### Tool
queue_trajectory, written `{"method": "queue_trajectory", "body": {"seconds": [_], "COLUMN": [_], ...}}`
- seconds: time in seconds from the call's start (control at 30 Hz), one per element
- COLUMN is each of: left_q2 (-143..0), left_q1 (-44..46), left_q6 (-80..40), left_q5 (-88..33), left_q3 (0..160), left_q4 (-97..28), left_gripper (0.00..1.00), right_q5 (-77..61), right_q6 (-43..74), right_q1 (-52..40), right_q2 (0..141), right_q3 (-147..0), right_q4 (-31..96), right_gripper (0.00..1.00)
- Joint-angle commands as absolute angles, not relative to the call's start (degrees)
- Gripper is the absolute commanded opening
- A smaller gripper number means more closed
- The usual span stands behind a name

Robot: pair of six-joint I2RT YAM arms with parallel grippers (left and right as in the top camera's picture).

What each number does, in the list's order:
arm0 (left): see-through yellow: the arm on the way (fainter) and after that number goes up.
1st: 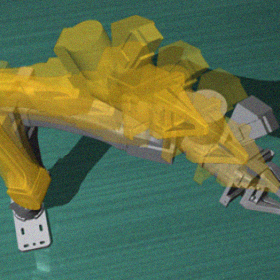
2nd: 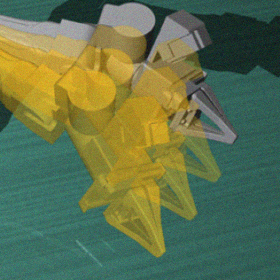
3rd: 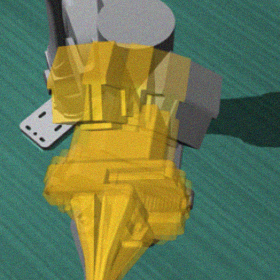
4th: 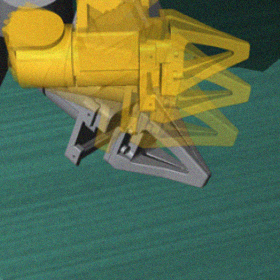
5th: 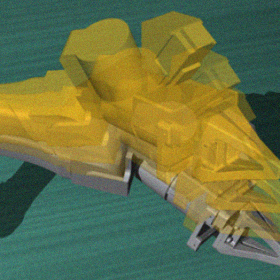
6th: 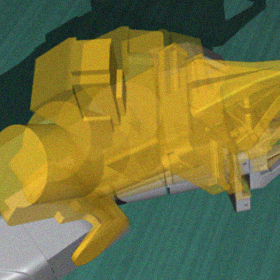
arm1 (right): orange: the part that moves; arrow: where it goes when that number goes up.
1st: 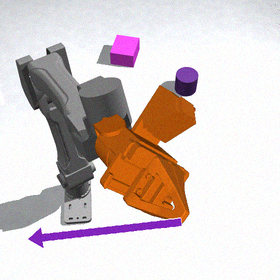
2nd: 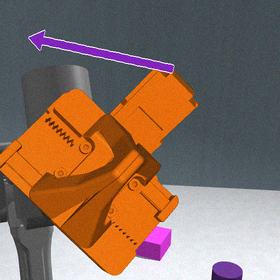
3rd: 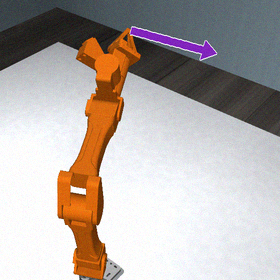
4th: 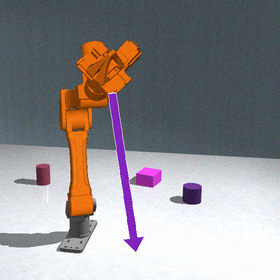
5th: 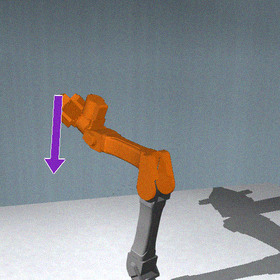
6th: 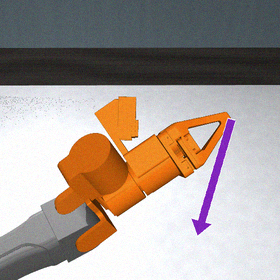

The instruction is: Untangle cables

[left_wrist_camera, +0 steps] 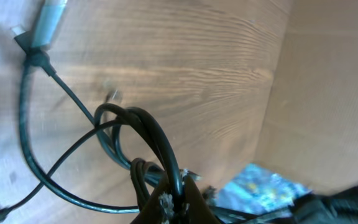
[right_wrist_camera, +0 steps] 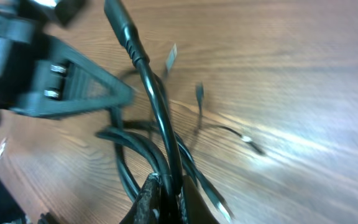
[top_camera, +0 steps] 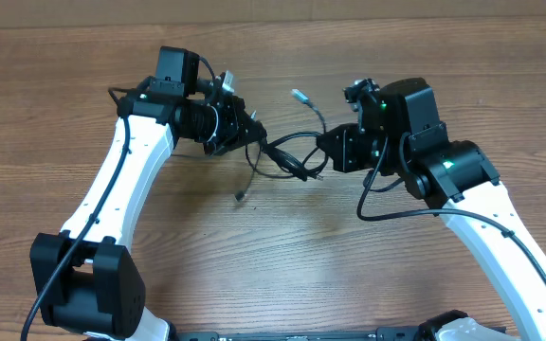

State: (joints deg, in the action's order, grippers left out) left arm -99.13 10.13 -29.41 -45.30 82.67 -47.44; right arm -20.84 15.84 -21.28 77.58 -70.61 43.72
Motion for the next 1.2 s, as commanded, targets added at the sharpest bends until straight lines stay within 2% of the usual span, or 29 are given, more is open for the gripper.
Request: {"method": "queue_trajectory", "body": {"seconds": [0.0, 0.2, 0.33, 0.47, 0.67, 0.7, 0.73, 0.77, 0.93, 1.07, 1.17], "left_q2": [-98.35, -98.32, -98.32, -98.32, -98.35, -98.35, -98.35, -98.35, -98.35, -98.35, -98.35], "left_q1": [8.86, 6.24, 2.90, 1.72, 2.04, 2.50, 2.72, 3.18, 5.10, 5.54, 5.72], "left_q6": [-15.62, -16.36, -24.84, -26.72, -36.71, -38.26, -38.11, -37.21, -29.50, -23.59, -14.72], "left_q5": [-46.37, -45.01, -35.48, -33.32, -29.47, -29.67, -30.09, -31.35, -36.01, -40.73, -54.89], "left_q3": [83.05, 83.11, 83.11, 83.09, 83.09, 83.09, 83.09, 83.09, 83.09, 83.09, 83.09], "left_q4": [-44.34, -40.62, -43.44, -45.19, -49.93, -50.89, -51.03, -51.13, -50.33, -48.34, -42.44], "left_gripper": [0.04, 0.04, 0.04, 0.04, 0.04, 0.04, 0.04, 0.04, 0.04, 0.04, 0.04], "right_q5": [-11.90, -9.98, -13.87, -14.66, -20.32, -21.08, -21.85, -23.59, -26.22, -27.59, -28.42], "right_q6": [19.20, 22.24, 22.09, 22.11, 22.04, 22.06, 22.06, 22.06, 22.11, 22.11, 22.11], "right_q1": [-18.31, -15.20, -11.25, -7.94, -6.74, -6.72, -6.74, -6.74, -6.74, -6.74, -6.74], "right_q2": [76.69, 76.27, 74.15, 72.66, 72.71, 72.71, 72.71, 72.71, 73.43, 75.57, 77.67], "right_q3": [-73.19, -73.21, -73.21, -73.21, -73.19, -73.19, -73.19, -73.19, -73.19, -73.12, -73.10], "right_q4": [46.17, 49.95, 50.11, 50.74, 50.85, 50.65, 50.41, 50.00, 49.89, 50.98, 51.33], "right_gripper": [0.04, 0.04, 0.04, 0.04, 0.04, 0.05, 0.12, 0.24, 0.46, 0.53, 0.56]}}
